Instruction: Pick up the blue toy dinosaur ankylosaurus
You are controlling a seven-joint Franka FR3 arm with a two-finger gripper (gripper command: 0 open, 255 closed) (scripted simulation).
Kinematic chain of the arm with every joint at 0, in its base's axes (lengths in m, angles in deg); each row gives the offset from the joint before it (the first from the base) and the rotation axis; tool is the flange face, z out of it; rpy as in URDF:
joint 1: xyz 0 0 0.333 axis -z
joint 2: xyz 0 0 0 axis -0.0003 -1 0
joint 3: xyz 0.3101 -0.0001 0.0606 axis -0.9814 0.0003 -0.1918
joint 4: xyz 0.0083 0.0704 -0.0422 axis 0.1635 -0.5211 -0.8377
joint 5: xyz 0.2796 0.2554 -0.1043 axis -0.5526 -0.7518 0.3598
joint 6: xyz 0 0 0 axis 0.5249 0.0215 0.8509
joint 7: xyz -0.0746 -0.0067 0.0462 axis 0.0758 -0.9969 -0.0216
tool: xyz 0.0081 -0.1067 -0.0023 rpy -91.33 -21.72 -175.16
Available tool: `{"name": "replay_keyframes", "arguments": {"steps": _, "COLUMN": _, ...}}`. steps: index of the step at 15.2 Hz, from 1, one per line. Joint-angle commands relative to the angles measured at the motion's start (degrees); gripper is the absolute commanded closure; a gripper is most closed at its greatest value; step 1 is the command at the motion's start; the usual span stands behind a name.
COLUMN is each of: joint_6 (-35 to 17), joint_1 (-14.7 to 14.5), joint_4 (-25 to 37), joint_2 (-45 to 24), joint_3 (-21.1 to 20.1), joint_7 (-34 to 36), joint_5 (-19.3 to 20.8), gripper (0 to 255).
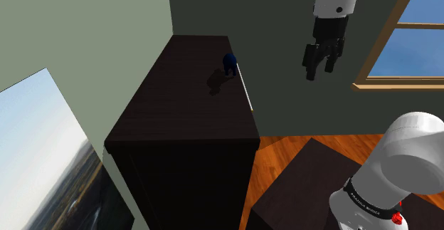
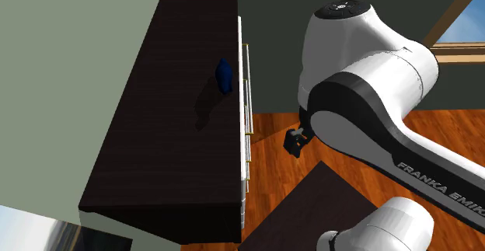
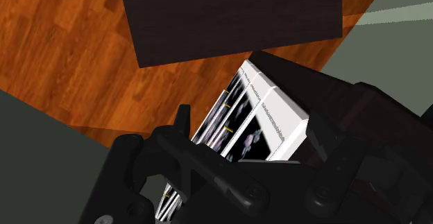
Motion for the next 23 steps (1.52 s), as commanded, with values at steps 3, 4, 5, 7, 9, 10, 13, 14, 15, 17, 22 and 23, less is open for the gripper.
{"name": "replay_keyframes", "arguments": {"steps": 3, "joint_6": -3.11, "joint_1": 0.08, "joint_4": 1.44, "joint_2": -3.98, "joint_3": -0.26, "joint_7": 0.53, "joint_5": 0.27, "gripper": 0}}
{"name": "replay_keyframes", "arguments": {"steps": 4, "joint_6": -4.58, "joint_1": 0.12, "joint_4": 2.28, "joint_2": -5.99, "joint_3": -0.38, "joint_7": 0.80, "joint_5": 0.42, "gripper": 0}}
{"name": "replay_keyframes", "arguments": {"steps": 5, "joint_6": -5.98, "joint_1": 0.17, "joint_4": 3.19, "joint_2": -8.02, "joint_3": -0.50, "joint_7": 1.07, "joint_5": 0.59, "gripper": 0}}
{"name": "replay_keyframes", "arguments": {"steps": 7, "joint_6": -8.59, "joint_1": 0.30, "joint_4": 5.22, "joint_2": -12.10, "joint_3": -0.74, "joint_7": 1.62, "joint_5": 0.94, "gripper": 0}}
{"name": "replay_keyframes", "arguments": {"steps": 9, "joint_6": -10.93, "joint_1": 0.43, "joint_4": 7.55, "joint_2": -16.20, "joint_3": -0.95, "joint_7": 2.20, "joint_5": 1.34, "gripper": 0}}
{"name": "replay_keyframes", "arguments": {"steps": 10, "joint_6": -12.00, "joint_1": 0.50, "joint_4": 8.82, "joint_2": -18.26, "joint_3": -1.05, "joint_7": 2.49, "joint_5": 1.55, "gripper": 0}}
{"name": "replay_keyframes", "arguments": {"steps": 13, "joint_6": -14.77, "joint_1": 0.71, "joint_4": 13.06, "joint_2": -24.43, "joint_3": -1.33, "joint_7": 3.38, "joint_5": 2.26, "gripper": 0}}
{"name": "replay_keyframes", "arguments": {"steps": 14, "joint_6": -15.55, "joint_1": 0.79, "joint_4": 14.61, "joint_2": -26.50, "joint_3": -1.42, "joint_7": 3.68, "joint_5": 2.51, "gripper": 0}}
{"name": "replay_keyframes", "arguments": {"steps": 15, "joint_6": -16.26, "joint_1": 0.86, "joint_4": 16.24, "joint_2": -28.56, "joint_3": -1.50, "joint_7": 3.98, "joint_5": 2.78, "gripper": 0}}
{"name": "replay_keyframes", "arguments": {"steps": 17, "joint_6": -17.46, "joint_1": 0.99, "joint_4": 19.71, "joint_2": -32.69, "joint_3": -1.65, "joint_7": 4.58, "joint_5": 3.33, "gripper": 0}}
{"name": "replay_keyframes", "arguments": {"steps": 22, "joint_6": -19.19, "joint_1": 1.19, "joint_4": 29.76, "joint_2": -43.13, "joint_3": -1.85, "joint_7": 6.01, "joint_5": 4.83, "gripper": 0}}
{"name": "replay_keyframes", "arguments": {"steps": 23, "joint_6": -19.31, "joint_1": 1.21, "joint_4": 32.03, "joint_2": -45.26, "joint_3": -1.86, "joint_7": 6.26, "joint_5": 5.14, "gripper": 0}}
